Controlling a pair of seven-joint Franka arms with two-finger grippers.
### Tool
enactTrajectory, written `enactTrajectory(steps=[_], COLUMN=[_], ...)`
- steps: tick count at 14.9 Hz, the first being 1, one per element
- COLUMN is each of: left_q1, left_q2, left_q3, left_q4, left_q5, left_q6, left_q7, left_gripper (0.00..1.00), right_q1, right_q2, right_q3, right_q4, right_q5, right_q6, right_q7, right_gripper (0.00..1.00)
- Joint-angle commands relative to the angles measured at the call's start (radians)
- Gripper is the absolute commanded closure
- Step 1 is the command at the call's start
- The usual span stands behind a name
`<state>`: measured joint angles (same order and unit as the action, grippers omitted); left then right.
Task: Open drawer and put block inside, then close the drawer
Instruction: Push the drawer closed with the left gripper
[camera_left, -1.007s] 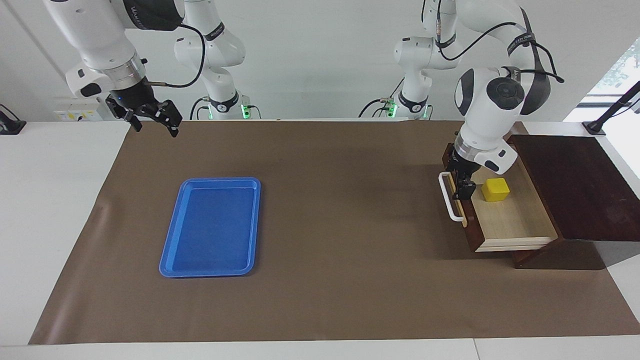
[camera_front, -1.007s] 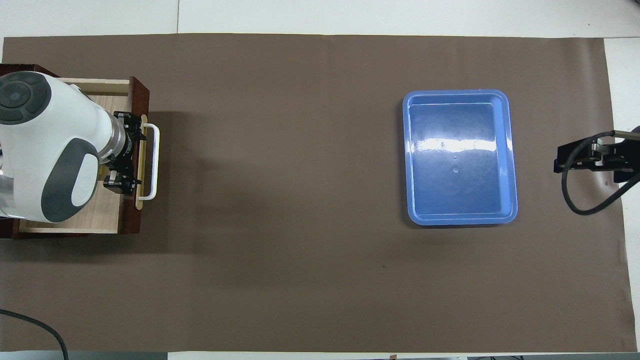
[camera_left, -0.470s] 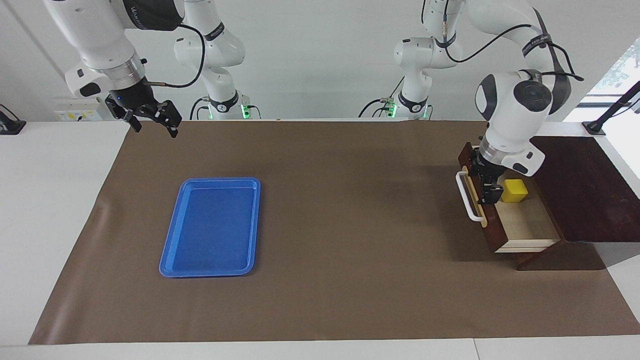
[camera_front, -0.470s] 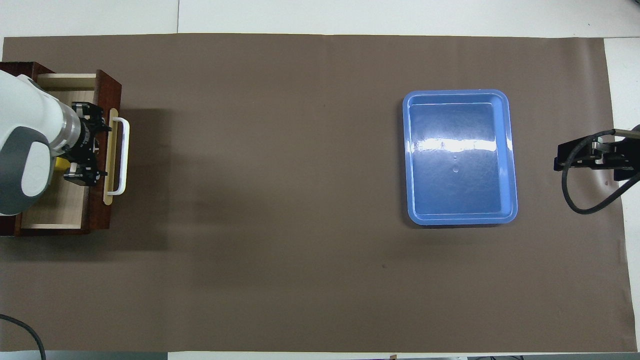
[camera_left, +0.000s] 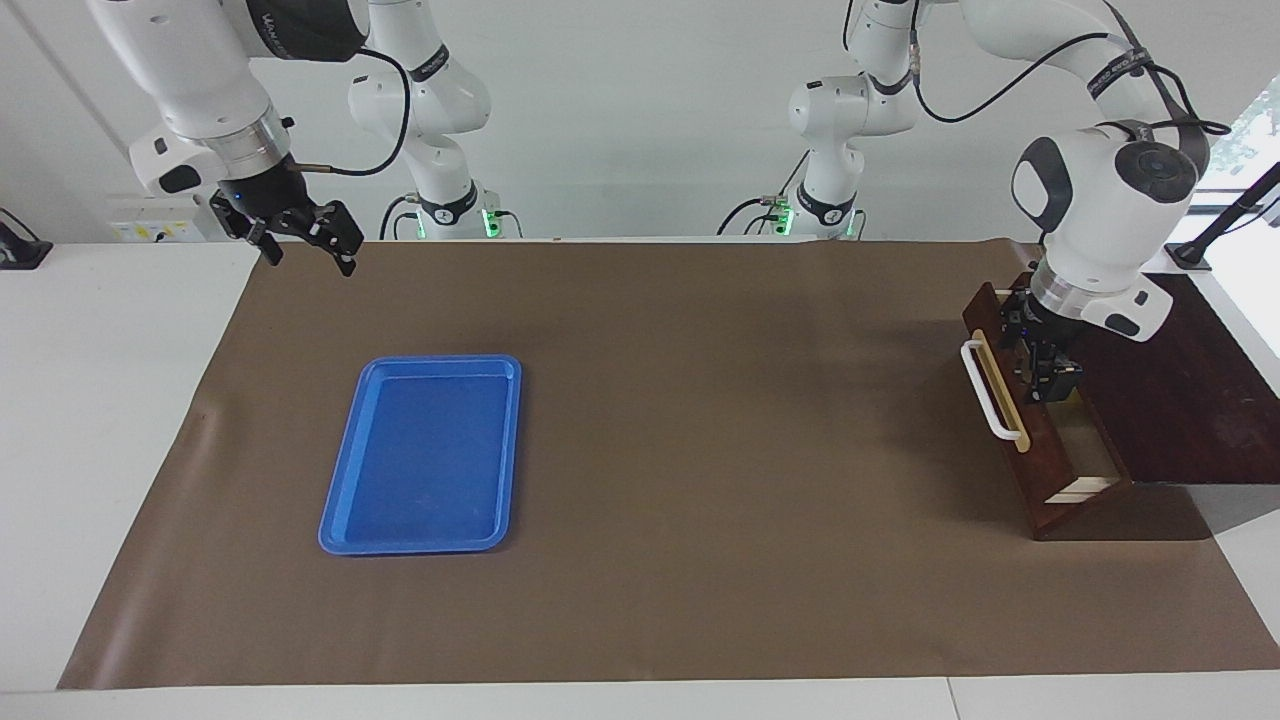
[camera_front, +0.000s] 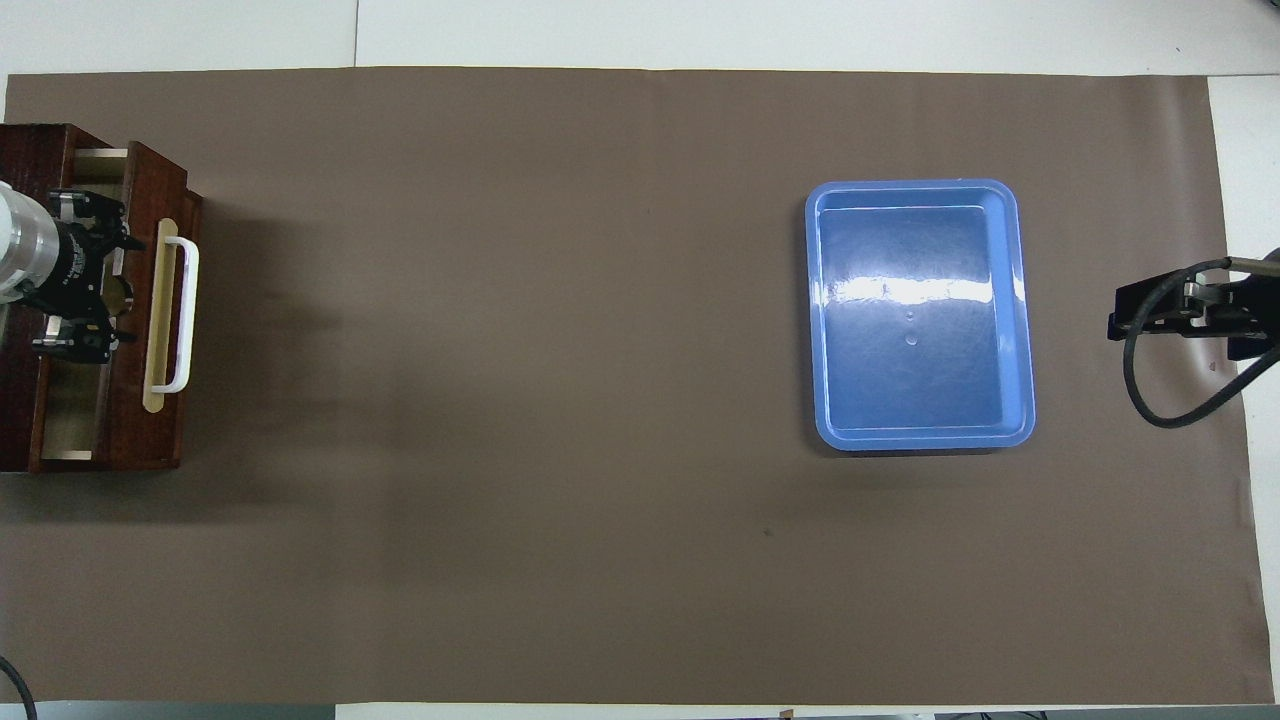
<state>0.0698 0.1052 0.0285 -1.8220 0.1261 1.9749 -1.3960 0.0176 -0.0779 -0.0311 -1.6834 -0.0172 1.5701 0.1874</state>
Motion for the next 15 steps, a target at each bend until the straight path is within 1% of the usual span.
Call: enactTrajectory(steps=[1, 3, 4, 6, 8, 9, 10, 12, 15], left_q1=[0.042, 0.062, 0.056, 0.045, 0.045, 0.045, 0.044, -0.019, -0.053], left_q2=[-0.010, -0.016, -0.012, 0.002, 0.019, 0.019, 0.019, 0.004, -0.016], left_q3=[-0.007, -0.009, -0.009, -0.010, -0.012, -0.012, -0.016, -0.013, -0.013], left_q4=[-0.036, -0.045, -0.037, 0.012, 0.093, 0.121, 0.125, 0.072, -0.041], left_q5=[0.013, 0.013, 0.012, -0.003, -0.077, -0.107, -0.127, -0.128, -0.122], left_q6=[0.007, 0.022, 0.019, -0.020, -0.086, -0.109, -0.113, -0.087, -0.012], left_q7=[0.095, 0.109, 0.106, 0.101, 0.098, 0.098, 0.092, 0.069, 0.051], left_gripper=[0.00, 0.00, 0.00, 0.00, 0.00, 0.00, 0.00, 0.00, 0.00], right_q1=[-0.018, -0.019, -0.019, -0.019, -0.019, -0.019, -0.019, -0.019, -0.021], right_q2=[-0.013, -0.013, -0.014, -0.014, -0.014, -0.014, -0.014, -0.014, -0.014], right_q3=[0.011, 0.011, 0.011, 0.011, 0.011, 0.011, 0.011, 0.011, 0.011], right_q4=[-0.019, -0.021, -0.022, -0.022, -0.022, -0.022, -0.022, -0.022, -0.022], right_q5=[-0.017, -0.017, -0.017, -0.017, -0.017, -0.017, -0.017, -0.017, -0.017], right_q6=[0.031, 0.031, 0.031, 0.031, 0.033, 0.033, 0.033, 0.033, 0.054], right_q7=[-0.025, -0.026, -0.026, -0.026, -0.025, -0.025, -0.026, -0.026, -0.025], right_gripper=[0.00, 0.00, 0.00, 0.00, 0.00, 0.00, 0.00, 0.00, 0.00])
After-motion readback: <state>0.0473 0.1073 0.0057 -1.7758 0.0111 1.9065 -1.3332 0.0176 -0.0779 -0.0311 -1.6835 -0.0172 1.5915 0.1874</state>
